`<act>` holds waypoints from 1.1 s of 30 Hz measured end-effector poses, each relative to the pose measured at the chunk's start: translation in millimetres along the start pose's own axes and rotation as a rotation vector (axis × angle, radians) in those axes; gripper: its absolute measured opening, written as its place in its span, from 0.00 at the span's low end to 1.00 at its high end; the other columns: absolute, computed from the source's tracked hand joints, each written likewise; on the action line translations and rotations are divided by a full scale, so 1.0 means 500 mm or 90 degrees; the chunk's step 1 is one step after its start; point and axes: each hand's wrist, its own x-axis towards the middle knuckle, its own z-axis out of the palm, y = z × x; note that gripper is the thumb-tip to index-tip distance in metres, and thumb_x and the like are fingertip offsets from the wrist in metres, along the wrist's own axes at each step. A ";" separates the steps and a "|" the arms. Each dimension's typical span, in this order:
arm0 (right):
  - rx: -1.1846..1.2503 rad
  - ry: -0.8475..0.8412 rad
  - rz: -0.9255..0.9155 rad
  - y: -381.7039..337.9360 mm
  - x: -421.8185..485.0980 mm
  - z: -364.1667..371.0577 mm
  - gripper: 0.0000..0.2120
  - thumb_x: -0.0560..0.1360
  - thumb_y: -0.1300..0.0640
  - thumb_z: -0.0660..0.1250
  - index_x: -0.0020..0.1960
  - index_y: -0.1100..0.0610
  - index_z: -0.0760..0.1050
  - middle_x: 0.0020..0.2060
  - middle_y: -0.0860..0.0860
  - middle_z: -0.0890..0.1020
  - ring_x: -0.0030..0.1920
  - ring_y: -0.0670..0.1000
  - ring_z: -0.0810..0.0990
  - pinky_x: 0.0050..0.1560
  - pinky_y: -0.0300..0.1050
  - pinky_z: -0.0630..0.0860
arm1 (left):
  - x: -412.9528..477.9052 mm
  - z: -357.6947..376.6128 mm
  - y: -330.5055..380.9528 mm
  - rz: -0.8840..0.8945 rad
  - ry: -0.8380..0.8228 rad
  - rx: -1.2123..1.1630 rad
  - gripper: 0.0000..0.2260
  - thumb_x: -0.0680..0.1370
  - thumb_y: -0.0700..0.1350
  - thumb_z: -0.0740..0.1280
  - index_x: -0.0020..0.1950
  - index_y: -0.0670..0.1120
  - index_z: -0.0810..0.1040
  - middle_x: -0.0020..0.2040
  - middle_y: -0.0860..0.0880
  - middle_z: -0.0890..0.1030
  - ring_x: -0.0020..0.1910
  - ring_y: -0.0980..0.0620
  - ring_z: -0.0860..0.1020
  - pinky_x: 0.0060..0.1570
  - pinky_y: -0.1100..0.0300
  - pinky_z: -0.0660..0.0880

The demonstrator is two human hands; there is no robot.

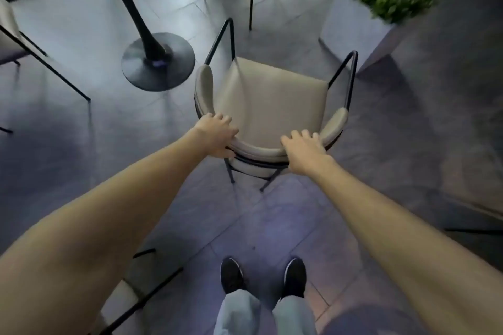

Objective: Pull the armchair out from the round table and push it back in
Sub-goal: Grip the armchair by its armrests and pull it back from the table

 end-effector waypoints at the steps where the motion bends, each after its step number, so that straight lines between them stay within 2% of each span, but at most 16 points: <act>1: -0.004 -0.014 0.004 -0.005 0.005 0.003 0.20 0.75 0.58 0.65 0.67 0.55 0.69 0.63 0.56 0.73 0.65 0.61 0.71 0.62 0.58 0.67 | 0.007 0.006 -0.001 -0.004 -0.014 -0.003 0.31 0.76 0.69 0.57 0.69 0.50 0.72 0.63 0.44 0.74 0.63 0.42 0.73 0.62 0.49 0.71; 4: 0.006 0.014 0.001 -0.012 0.026 0.029 0.17 0.77 0.62 0.61 0.66 0.54 0.69 0.62 0.55 0.75 0.64 0.60 0.74 0.61 0.58 0.68 | 0.022 0.030 -0.012 -0.013 -0.004 -0.025 0.38 0.72 0.76 0.49 0.68 0.51 0.74 0.62 0.45 0.76 0.63 0.43 0.74 0.64 0.51 0.68; 7: 0.004 -0.002 -0.007 -0.010 0.039 0.042 0.15 0.78 0.62 0.60 0.64 0.53 0.69 0.61 0.53 0.77 0.63 0.59 0.75 0.60 0.58 0.68 | 0.038 0.056 -0.029 0.021 0.011 0.023 0.40 0.70 0.78 0.49 0.68 0.52 0.74 0.62 0.47 0.77 0.62 0.45 0.74 0.64 0.51 0.67; 12: 0.023 -0.033 -0.015 -0.008 0.055 0.050 0.15 0.76 0.65 0.59 0.58 0.50 0.71 0.56 0.53 0.81 0.60 0.59 0.78 0.63 0.64 0.65 | 0.044 0.073 -0.034 0.035 0.068 0.061 0.27 0.76 0.69 0.57 0.66 0.52 0.74 0.58 0.47 0.78 0.59 0.45 0.75 0.63 0.52 0.68; 19: 0.027 -0.022 -0.029 -0.003 0.061 0.054 0.17 0.74 0.66 0.60 0.58 0.49 0.72 0.54 0.53 0.82 0.58 0.59 0.78 0.62 0.65 0.65 | 0.039 0.084 -0.029 0.014 0.096 0.019 0.23 0.75 0.67 0.61 0.61 0.53 0.76 0.54 0.48 0.78 0.56 0.45 0.75 0.61 0.53 0.67; 27: -0.023 -0.002 -0.082 0.033 0.094 0.056 0.17 0.75 0.64 0.62 0.59 0.47 0.72 0.54 0.52 0.82 0.59 0.58 0.78 0.63 0.64 0.65 | 0.032 0.081 -0.002 -0.043 0.049 0.012 0.19 0.78 0.61 0.61 0.65 0.54 0.73 0.58 0.48 0.77 0.59 0.46 0.75 0.62 0.53 0.66; 33: -0.089 0.020 -0.159 0.055 0.138 0.051 0.17 0.76 0.63 0.62 0.61 0.47 0.73 0.55 0.51 0.82 0.59 0.57 0.77 0.64 0.63 0.65 | 0.012 0.078 0.013 -0.105 -0.016 -0.005 0.16 0.79 0.51 0.62 0.66 0.56 0.73 0.58 0.49 0.77 0.58 0.45 0.75 0.57 0.53 0.68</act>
